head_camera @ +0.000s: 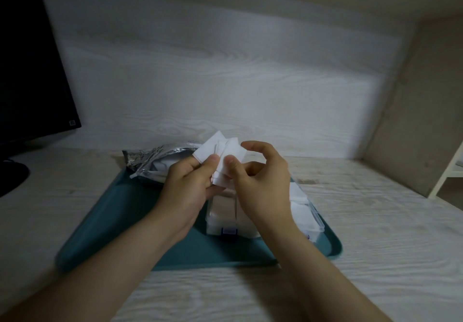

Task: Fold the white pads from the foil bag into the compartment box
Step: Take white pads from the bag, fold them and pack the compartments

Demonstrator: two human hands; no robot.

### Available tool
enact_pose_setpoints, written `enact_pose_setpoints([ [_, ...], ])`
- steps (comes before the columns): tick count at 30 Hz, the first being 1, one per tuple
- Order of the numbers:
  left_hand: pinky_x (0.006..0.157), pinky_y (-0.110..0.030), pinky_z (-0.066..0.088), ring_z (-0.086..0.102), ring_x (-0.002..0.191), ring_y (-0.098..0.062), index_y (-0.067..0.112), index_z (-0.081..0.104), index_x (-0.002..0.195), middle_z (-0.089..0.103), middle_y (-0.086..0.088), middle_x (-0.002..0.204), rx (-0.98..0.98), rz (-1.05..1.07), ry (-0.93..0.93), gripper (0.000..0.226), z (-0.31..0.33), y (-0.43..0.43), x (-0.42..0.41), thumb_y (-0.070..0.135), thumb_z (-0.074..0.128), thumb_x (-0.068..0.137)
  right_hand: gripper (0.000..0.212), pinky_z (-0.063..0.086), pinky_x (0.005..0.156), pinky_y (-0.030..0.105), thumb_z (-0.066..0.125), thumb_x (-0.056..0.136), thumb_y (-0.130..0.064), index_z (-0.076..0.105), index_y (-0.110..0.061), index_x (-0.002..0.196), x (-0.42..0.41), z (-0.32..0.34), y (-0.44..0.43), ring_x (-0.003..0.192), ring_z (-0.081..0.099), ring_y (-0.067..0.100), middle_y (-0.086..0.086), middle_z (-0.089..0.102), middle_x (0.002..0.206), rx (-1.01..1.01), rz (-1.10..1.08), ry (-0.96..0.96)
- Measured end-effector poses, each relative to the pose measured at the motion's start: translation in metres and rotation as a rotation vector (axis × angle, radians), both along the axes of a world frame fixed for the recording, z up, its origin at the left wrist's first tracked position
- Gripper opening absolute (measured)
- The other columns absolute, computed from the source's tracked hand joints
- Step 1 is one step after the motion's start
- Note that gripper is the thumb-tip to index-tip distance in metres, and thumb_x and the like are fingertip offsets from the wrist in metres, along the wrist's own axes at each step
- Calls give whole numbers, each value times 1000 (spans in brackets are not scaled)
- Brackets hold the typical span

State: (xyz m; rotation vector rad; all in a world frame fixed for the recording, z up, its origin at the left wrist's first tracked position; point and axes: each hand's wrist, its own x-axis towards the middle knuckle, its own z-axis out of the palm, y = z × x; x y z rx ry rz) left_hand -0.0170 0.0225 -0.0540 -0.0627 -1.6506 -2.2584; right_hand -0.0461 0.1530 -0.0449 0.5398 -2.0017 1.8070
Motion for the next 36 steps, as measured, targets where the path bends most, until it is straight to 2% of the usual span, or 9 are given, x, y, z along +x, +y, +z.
enact_pose_setpoints([
  [4,91,-38,59,76,112,-30,4,70,126,78,-17,116,44,-63,-13,26,2,1,2,12,52,110,30,62,70,38,80,91,-27,63,-27,116,1,0,0,67,75,16,4,75,68,-21,24,-18],
  [8,84,-40,62,77,104,-32,1,73,118,79,-21,110,70,-43,-31,23,4,-2,2,14,58,106,31,61,65,33,82,90,-32,63,-29,114,2,2,2,65,74,11,1,75,69,35,-11,6],
  [12,91,-49,61,76,110,-33,10,75,122,78,-18,116,49,-15,-15,25,4,-4,4,22,60,106,31,54,62,20,88,83,-39,66,-31,103,3,3,3,67,69,4,-10,72,71,123,-135,100],
  [17,92,-48,62,76,109,-31,9,74,122,79,-16,113,48,4,-22,25,5,-5,4,22,59,107,13,53,66,17,85,87,-27,74,-26,93,0,1,4,75,69,3,-15,73,80,167,-182,210],
  [20,90,-47,63,77,108,-31,7,74,123,79,-15,114,34,-13,-27,26,6,-5,4,22,58,108,11,52,66,15,84,88,-27,74,-28,92,-1,1,4,77,69,1,-16,73,87,184,-195,225],
  [24,93,-47,61,77,108,-29,8,74,122,80,-13,113,14,-17,-39,26,6,-6,5,23,57,108,13,56,70,22,85,88,-23,73,-29,91,-1,1,4,80,70,1,-19,73,83,196,-178,258],
  [29,86,-43,64,77,107,-28,9,74,122,80,-13,113,9,-33,-36,27,6,-7,5,24,55,109,22,51,73,13,86,85,-17,74,-25,101,-1,2,7,84,70,0,-18,72,83,183,-135,292],
  [31,84,-43,64,77,107,-28,10,73,124,80,-12,114,-8,-35,-39,29,7,-8,4,25,52,110,23,53,74,16,85,86,-15,76,-24,104,-2,3,8,85,71,4,-15,74,85,140,-65,258],
  [36,80,-43,65,78,105,-30,10,71,127,80,-13,113,-36,12,-74,31,6,-14,4,29,54,110,19,63,78,32,84,86,-4,80,-14,102,-3,10,15,83,77,20,3,78,88,-78,168,35],
])
